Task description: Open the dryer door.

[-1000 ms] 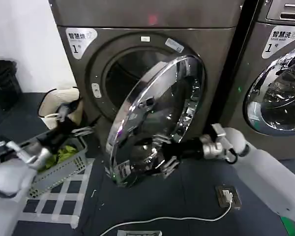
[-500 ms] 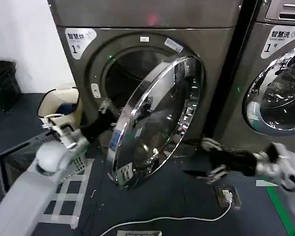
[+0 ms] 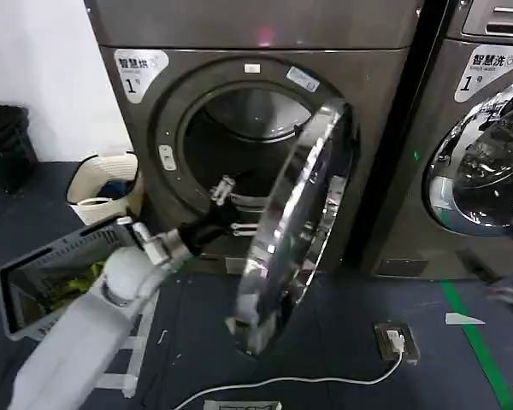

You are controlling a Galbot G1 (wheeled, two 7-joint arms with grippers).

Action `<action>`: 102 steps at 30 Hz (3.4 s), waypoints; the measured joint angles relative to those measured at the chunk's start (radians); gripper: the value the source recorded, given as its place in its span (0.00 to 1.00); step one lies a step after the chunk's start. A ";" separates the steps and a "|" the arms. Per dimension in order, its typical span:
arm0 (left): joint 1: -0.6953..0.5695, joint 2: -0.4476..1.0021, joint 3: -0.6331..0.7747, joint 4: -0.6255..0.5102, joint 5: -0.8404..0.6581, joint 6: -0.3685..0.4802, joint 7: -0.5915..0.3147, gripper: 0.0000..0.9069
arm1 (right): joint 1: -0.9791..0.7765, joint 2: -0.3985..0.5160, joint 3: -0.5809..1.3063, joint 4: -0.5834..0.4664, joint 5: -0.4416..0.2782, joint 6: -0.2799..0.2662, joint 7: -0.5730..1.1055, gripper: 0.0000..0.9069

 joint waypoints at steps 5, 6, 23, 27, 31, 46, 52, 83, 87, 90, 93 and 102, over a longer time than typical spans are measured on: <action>-0.028 -0.038 0.063 0.023 0.015 -0.007 -0.012 1.00 | -0.039 0.165 0.135 0.006 -0.121 -0.028 0.251 1.00; -0.034 -0.048 0.075 0.028 0.021 -0.007 -0.018 1.00 | -0.037 0.191 0.156 0.006 -0.152 -0.049 0.300 1.00; -0.165 -0.208 0.274 0.145 0.104 0.027 -0.130 1.00 | 0.055 0.461 0.504 -0.114 -0.532 -0.387 0.848 1.00; -0.199 -0.264 0.330 0.175 0.112 0.048 -0.132 1.00 | 0.043 0.478 0.554 -0.159 -0.619 -0.430 0.909 1.00; -0.217 -0.312 0.377 0.195 0.120 0.078 -0.145 1.00 | 0.034 0.478 0.597 -0.200 -0.649 -0.444 0.932 1.00; -0.271 -0.462 0.439 0.302 0.171 0.196 -0.213 1.00 | 0.017 0.478 0.637 -0.220 -0.620 -0.421 0.946 1.00; -0.267 -0.467 0.436 0.284 0.107 0.262 -0.213 1.00 | 0.018 0.478 0.637 -0.221 -0.587 -0.407 0.936 1.00; 0.134 0.325 -0.135 -0.378 -0.514 0.931 -0.523 1.00 | 0.021 0.432 0.531 -0.233 -0.409 -0.365 0.832 1.00; 0.107 0.423 -0.191 -0.340 -0.683 1.030 -0.579 1.00 | 0.016 0.429 0.517 -0.242 -0.409 -0.354 0.826 1.00; 0.067 0.484 -0.192 -0.284 -0.791 1.031 -0.638 1.00 | 0.015 0.429 0.505 -0.243 -0.408 -0.346 0.820 1.00; 0.014 0.534 -0.179 -0.207 -0.873 1.031 -0.693 1.00 | 0.019 0.431 0.492 -0.239 -0.408 -0.338 0.814 1.00; -0.053 0.631 -0.135 -0.016 -1.015 1.031 -0.791 1.00 | 0.030 0.440 0.444 -0.229 -0.410 -0.314 0.807 1.00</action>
